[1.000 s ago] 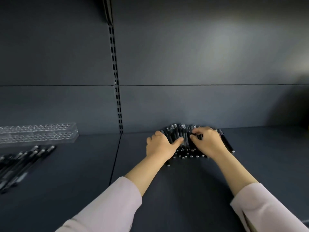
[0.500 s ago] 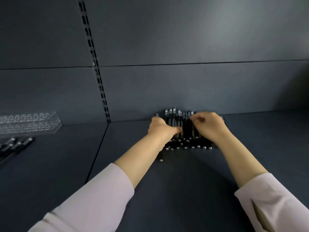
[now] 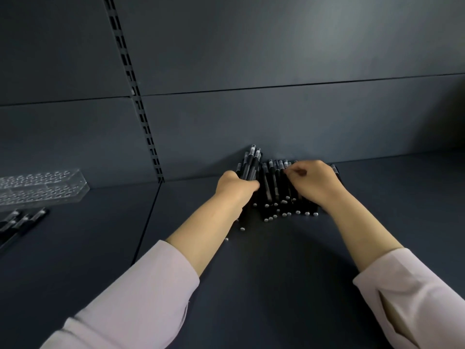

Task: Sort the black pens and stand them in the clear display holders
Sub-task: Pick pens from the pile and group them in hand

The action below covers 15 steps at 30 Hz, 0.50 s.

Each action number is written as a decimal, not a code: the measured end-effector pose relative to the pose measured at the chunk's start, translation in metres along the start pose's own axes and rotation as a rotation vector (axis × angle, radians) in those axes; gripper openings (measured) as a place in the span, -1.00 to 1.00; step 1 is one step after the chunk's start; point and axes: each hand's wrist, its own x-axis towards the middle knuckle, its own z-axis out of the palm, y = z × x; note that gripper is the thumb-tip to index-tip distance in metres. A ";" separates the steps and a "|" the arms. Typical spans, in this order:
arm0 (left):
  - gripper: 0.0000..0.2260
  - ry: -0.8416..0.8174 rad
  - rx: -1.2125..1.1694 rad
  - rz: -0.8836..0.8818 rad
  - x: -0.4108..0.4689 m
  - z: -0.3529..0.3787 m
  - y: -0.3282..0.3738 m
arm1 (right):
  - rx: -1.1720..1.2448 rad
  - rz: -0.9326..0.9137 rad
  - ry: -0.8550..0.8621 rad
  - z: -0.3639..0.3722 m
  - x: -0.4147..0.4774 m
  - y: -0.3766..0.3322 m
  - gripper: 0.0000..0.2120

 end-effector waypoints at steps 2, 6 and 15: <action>-0.84 -0.029 -0.022 -0.021 -0.001 -0.005 0.001 | 0.011 0.000 0.001 -0.001 -0.001 -0.001 -0.78; -0.79 -0.074 -0.084 -0.066 -0.008 -0.022 0.002 | 0.025 0.001 0.036 -0.001 -0.005 -0.005 -0.83; -0.63 -0.137 -0.185 -0.061 -0.031 -0.083 -0.013 | 0.278 0.004 -0.082 0.027 -0.029 -0.065 -0.81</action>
